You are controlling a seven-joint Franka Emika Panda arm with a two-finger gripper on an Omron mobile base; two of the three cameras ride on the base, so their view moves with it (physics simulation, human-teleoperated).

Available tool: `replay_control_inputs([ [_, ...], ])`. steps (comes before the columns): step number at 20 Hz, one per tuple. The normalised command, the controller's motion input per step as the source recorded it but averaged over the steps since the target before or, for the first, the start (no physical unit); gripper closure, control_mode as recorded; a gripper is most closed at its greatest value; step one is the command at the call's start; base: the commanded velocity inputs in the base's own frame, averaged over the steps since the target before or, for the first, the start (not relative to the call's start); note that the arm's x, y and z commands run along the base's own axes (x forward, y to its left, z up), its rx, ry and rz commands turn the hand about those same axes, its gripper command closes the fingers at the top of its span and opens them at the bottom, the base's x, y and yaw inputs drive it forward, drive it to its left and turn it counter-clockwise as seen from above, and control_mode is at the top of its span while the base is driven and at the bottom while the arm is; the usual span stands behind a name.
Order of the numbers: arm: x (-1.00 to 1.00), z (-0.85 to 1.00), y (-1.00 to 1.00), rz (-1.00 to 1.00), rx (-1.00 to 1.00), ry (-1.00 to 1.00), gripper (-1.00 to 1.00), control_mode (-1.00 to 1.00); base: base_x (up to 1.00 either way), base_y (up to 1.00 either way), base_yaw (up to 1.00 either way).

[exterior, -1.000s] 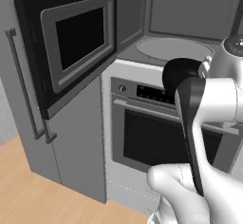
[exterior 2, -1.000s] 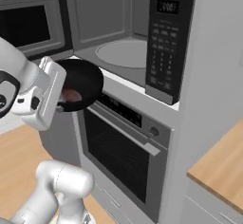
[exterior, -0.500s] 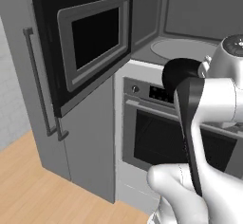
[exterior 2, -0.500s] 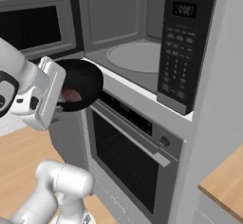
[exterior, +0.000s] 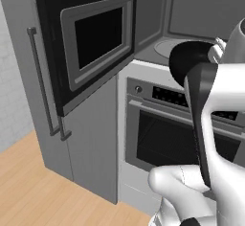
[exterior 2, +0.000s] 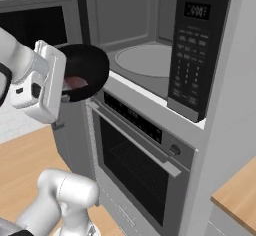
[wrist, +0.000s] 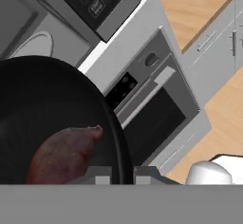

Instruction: Pick the potato from the sink and place it in the bowl. Then pick the bowl and place it in the microwave. Then close the microwave door and press the start button.

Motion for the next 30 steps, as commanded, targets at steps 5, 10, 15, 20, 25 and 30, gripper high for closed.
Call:
replay_control_inputs([
  [5,0.41,0.09,-0.33,-0.01,-0.12,0.0,1.0,-1.0,0.0,0.0,0.0],
  [10,0.66,-0.04,-0.06,-0.03,-0.1,-0.06,1.0,-1.0,0.0,0.0,0.0],
  [15,0.51,0.0,-0.08,-0.17,0.0,-0.11,1.0,-1.0,0.0,0.0,0.0],
  [20,0.42,0.0,-0.13,-0.16,0.05,-0.01,1.0,-1.0,0.0,0.0,0.0],
  [25,0.42,0.0,-0.08,-0.08,0.0,0.01,1.0,-1.0,0.0,0.0,0.0],
  [30,0.64,0.0,-0.18,-0.01,0.0,0.0,1.0,-1.0,0.0,0.0,0.0],
])
